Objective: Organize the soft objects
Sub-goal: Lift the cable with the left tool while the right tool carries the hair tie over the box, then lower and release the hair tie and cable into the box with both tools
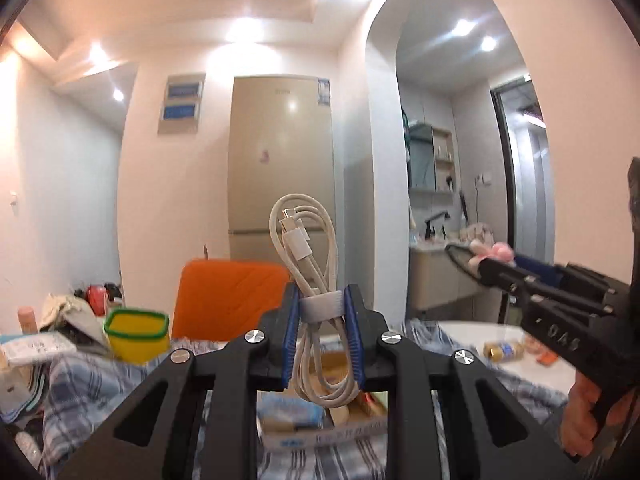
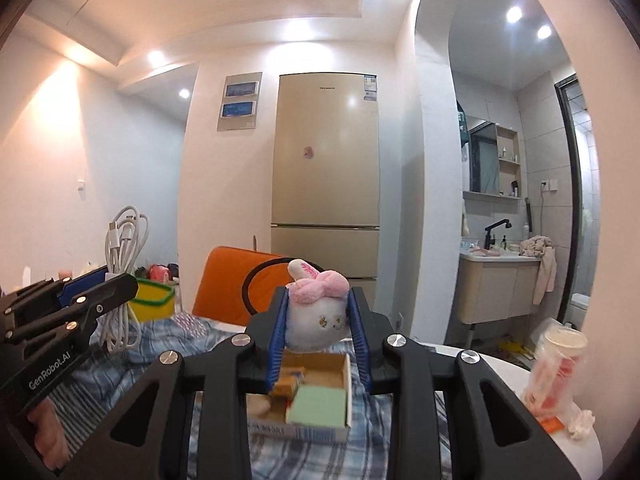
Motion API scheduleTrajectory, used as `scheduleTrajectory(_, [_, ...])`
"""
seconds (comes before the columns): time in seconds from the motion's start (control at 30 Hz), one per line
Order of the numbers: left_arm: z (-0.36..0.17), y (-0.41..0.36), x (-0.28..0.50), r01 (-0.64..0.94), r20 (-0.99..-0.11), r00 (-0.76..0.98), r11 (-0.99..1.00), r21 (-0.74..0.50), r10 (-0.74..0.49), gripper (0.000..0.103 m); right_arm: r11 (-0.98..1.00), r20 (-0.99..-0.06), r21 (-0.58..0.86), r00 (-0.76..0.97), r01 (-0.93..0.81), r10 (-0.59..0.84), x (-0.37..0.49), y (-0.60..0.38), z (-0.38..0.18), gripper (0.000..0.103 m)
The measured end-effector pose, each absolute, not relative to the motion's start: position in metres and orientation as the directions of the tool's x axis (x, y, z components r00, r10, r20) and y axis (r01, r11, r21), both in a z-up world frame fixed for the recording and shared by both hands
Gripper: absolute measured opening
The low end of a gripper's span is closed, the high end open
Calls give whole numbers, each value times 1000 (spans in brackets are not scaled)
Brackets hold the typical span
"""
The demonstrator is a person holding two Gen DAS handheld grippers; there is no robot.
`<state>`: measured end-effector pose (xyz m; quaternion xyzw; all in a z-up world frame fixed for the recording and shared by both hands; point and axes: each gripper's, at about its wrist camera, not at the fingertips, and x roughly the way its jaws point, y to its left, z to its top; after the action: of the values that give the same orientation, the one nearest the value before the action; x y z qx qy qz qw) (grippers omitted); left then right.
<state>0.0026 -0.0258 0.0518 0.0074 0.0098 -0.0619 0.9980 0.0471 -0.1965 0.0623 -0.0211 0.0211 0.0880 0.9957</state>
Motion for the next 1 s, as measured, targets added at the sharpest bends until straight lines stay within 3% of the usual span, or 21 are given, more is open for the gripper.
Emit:
scheduleTrajectory(0.13, [56, -31, 15, 102, 56, 993, 994, 35, -104, 21, 985, -12, -39, 986, -165, 165, 66, -189, 67, 30])
scheduleTrajectory(0.5, [28, -37, 71, 81, -6, 997, 997, 16, -81, 21, 995, 37, -23, 994, -101, 102, 127, -171, 50, 30])
scheduleTrajectory(0.77, [1, -27, 91, 77, -74, 994, 997, -6, -78, 21, 989, -146, -48, 981, -138, 130, 174, -161, 4, 30])
scheduleTrajectory(1.0, [-7, -33, 102, 74, -140, 988, 997, 15, -71, 21, 988, -232, -47, 963, -149, 134, 190, -161, -16, 30])
